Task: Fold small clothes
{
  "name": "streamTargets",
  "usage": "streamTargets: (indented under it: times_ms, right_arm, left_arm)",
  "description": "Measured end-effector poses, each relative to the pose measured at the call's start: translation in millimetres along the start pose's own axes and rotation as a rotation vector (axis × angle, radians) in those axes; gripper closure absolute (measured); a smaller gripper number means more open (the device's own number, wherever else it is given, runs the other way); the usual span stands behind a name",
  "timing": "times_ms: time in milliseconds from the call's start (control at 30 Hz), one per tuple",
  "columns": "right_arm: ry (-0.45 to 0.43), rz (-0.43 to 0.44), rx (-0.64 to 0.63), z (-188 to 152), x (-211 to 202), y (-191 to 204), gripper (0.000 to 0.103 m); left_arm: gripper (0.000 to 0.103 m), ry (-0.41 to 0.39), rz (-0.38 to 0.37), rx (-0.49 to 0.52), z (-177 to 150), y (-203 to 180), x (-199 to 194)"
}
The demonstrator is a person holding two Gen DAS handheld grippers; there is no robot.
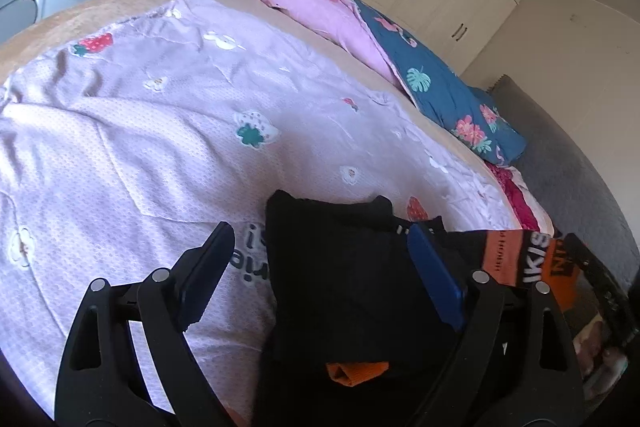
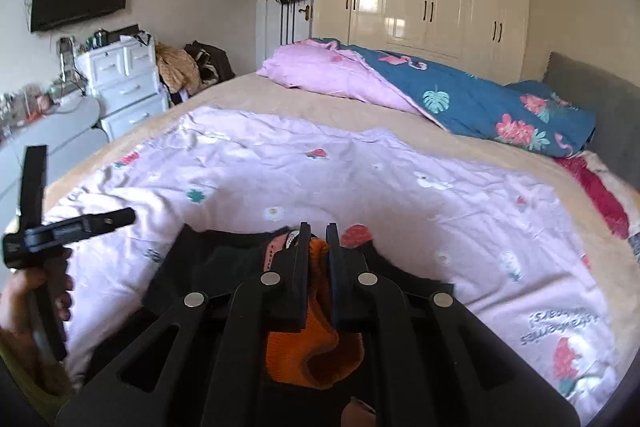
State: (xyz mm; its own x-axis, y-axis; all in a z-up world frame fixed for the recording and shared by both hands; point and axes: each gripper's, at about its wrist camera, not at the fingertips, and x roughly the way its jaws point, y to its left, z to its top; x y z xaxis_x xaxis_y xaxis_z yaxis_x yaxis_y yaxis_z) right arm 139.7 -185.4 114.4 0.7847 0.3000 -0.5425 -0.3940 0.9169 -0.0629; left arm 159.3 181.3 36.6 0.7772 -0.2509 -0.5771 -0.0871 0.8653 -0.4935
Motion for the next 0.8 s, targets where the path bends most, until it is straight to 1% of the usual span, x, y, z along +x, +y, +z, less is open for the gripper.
streamTargets:
  times_ms: [100,200,367,467,600,800]
  right_arm:
    - [0.041,-0.031,0.029,-16,14,-14,0.096]
    - [0.072,-0.040,0.073,-33,26,-21,0.096]
    - [0.096,-0.057,0.106,-48,33,-29,0.096]
    - [0.114,-0.076,0.113,-54,38,-30,0.096]
    - [0.136,-0.098,0.108,-60,44,-31,0.096]
    - [0.165,-0.116,0.118,-66,51,-33,0.093]
  left_arm:
    - [0.022,0.022,0.003,0.031,-5,-6,7]
    - [0.022,0.048,0.003,0.053,-11,-12,16]
    - [0.022,0.091,0.008,0.113,-23,-28,32]
    - [0.022,0.119,0.003,0.140,-32,-37,41]
    - [0.022,0.152,0.007,0.204,-44,-53,52]
    - [0.022,0.193,0.011,0.240,-51,-59,63]
